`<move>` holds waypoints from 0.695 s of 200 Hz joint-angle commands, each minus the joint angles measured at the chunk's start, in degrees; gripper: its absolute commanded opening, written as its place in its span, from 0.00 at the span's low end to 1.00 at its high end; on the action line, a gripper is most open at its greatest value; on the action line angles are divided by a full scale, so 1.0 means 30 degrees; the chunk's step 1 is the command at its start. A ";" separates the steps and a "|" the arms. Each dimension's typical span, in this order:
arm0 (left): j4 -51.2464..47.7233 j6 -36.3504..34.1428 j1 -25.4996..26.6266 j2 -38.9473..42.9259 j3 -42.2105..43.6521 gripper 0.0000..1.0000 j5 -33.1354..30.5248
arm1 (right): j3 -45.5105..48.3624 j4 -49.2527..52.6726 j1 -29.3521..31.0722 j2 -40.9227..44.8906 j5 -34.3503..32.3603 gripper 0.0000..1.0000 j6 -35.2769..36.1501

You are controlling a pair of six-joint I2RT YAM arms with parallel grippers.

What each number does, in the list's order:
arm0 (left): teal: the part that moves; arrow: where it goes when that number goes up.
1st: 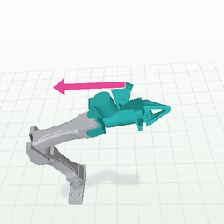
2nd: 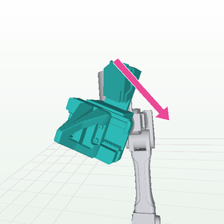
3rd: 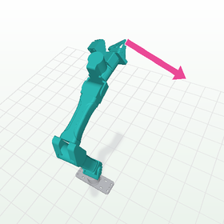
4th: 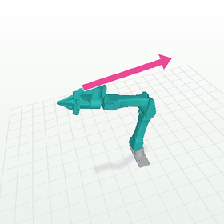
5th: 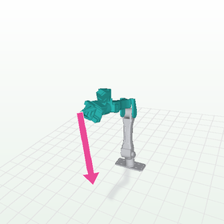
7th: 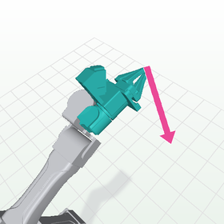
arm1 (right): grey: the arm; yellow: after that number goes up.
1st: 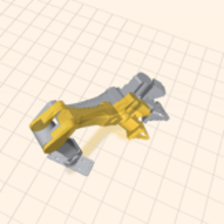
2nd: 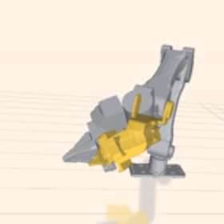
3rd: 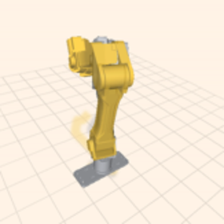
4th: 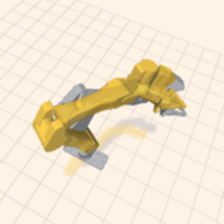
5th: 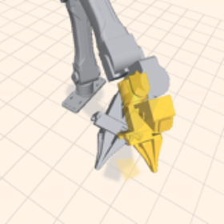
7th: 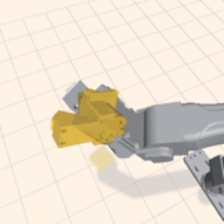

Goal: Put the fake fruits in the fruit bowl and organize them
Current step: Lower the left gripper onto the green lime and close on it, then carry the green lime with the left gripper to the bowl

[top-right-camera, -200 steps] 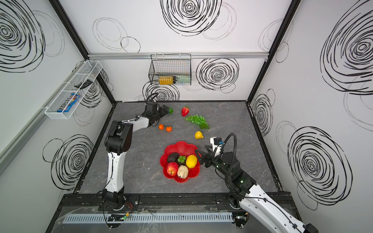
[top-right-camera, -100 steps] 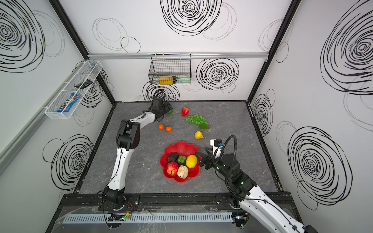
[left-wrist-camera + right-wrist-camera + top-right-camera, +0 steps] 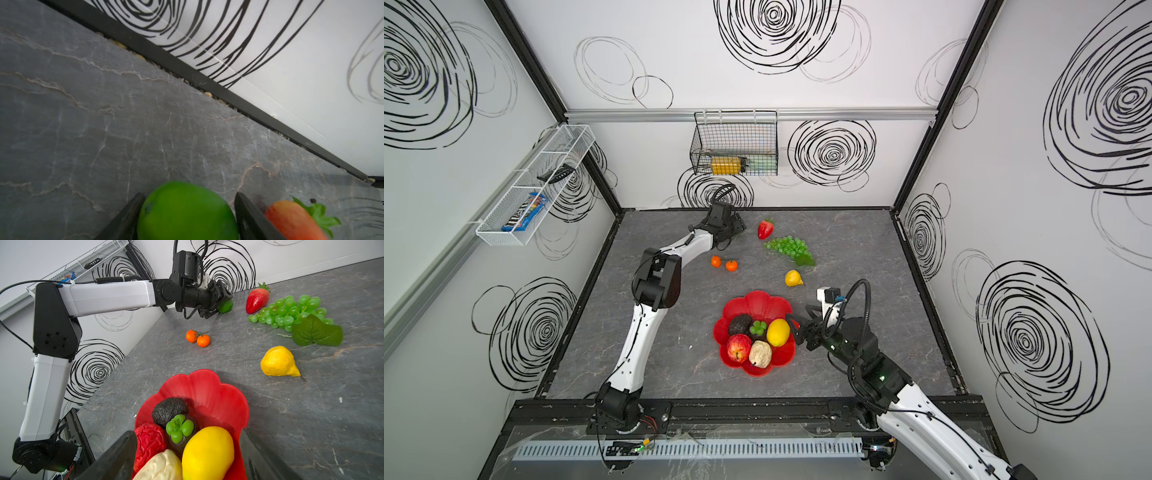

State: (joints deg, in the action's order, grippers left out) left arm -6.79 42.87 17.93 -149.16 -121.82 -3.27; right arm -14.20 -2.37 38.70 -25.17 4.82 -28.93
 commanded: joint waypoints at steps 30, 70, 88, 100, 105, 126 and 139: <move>0.0756 0.0050 -0.0122 0.0994 0.1726 0.58 0.0085 | -0.0119 0.0463 -0.0038 0.0389 -0.0322 0.83 -0.0122; 0.3171 -0.0161 -0.0293 0.4297 0.5135 0.56 0.0800 | -0.0336 0.0790 -0.0096 0.0239 -0.0900 0.84 -0.0047; 0.4531 -0.0428 -0.0349 0.6192 0.7170 0.56 0.1660 | -0.0251 0.0690 -0.0130 0.0132 -0.0881 0.84 -0.0082; 0.5263 -0.0448 -0.0354 0.7524 0.8851 0.56 0.2140 | -0.0199 0.0590 -0.0155 0.0049 -0.0865 0.84 -0.0167; 0.5546 -0.0462 -0.0353 0.8091 0.9593 0.56 0.2255 | -0.0159 0.0518 -0.0157 0.0035 -0.0862 0.84 -0.0214; 0.6574 -0.0535 -0.0216 1.0921 1.2984 0.56 0.2377 | -0.0020 0.0196 -0.0155 -0.0073 -0.0695 0.84 -0.0402; 0.6916 -0.0799 0.0030 1.2868 1.4998 0.56 0.2397 | 0.0076 0.0011 -0.0157 -0.0157 -0.0611 0.84 -0.0461</move>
State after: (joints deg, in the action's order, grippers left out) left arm 6.79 42.09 17.28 -119.70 -84.49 2.39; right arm -14.20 -0.67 38.54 -25.28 3.09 -29.32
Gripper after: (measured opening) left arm 0.591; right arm 0.839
